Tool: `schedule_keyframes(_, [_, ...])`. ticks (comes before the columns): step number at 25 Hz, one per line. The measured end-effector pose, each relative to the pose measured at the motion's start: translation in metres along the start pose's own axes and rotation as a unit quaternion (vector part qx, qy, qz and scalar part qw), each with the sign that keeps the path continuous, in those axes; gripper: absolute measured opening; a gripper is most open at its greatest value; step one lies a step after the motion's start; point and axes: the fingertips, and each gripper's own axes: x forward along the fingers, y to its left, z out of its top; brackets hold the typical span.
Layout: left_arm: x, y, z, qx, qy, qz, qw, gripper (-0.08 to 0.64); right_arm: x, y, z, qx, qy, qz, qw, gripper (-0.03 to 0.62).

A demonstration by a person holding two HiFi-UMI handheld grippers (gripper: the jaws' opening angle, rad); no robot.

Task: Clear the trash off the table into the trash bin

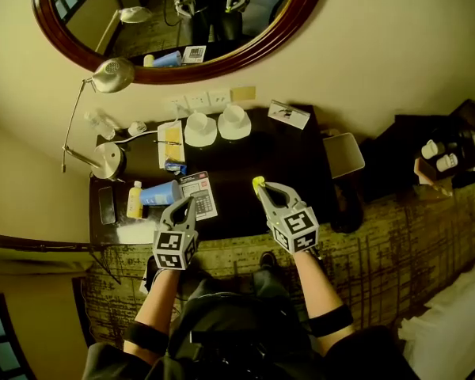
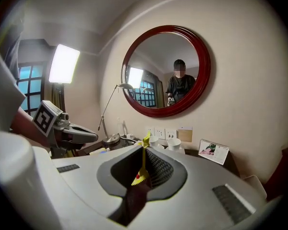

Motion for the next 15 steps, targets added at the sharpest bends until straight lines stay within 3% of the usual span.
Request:
schedule_keyframes(5, [-0.013,0.0,-0.007,-0.011,0.0,0.016,0.9998,0.002,0.01,0.029,0.002,-0.016,0.007,0.047,0.999,0.037])
schedule_keyframes(9, [-0.048,0.03,-0.025,-0.04,0.004,0.073,0.9965,0.002,0.04,0.083,0.011,-0.052,0.018,0.122,0.991,0.037])
schedule_keyframes(12, [-0.091,0.066,-0.044,-0.067,0.006,0.135,0.9885,0.002,0.07,0.146,0.016,-0.087,0.027,0.196,0.976,0.037])
schedule_keyframes(15, [-0.145,0.098,-0.071,-0.097,0.01,0.194,0.9762,0.002,0.095,0.227,0.01,-0.124,0.036,0.283,0.951,0.037])
